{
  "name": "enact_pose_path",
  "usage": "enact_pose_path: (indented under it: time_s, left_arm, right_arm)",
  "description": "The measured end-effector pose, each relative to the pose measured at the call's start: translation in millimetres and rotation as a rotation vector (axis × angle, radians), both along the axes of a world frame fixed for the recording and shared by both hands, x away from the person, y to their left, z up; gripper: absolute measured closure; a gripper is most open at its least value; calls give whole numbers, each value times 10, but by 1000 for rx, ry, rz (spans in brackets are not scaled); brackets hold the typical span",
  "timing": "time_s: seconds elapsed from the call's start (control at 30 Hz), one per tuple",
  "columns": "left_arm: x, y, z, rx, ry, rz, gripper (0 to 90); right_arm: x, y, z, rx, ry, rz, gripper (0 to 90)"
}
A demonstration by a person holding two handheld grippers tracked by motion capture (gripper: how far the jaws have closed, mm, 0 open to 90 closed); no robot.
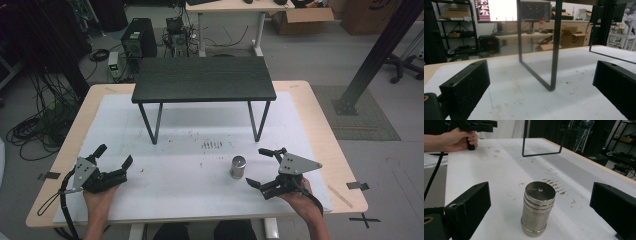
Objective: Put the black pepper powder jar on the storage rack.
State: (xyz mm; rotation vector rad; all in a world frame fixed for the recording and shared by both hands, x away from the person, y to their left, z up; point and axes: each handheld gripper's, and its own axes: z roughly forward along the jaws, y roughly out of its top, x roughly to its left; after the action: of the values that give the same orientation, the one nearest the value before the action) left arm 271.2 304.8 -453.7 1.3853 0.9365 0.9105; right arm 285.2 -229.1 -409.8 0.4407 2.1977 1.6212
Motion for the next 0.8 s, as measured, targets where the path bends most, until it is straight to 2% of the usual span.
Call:
enact_pose_path:
  time_s: [0.27,0.8]
  left_arm:
    - [-3,0,-1,-1,0,0,13]
    - [-2,0,-1,-1,1,0,14]
  right_arm:
    - [63,130,-65,-13,34,-3,37]
    - [185,340,-213,-67,96,-62,65]
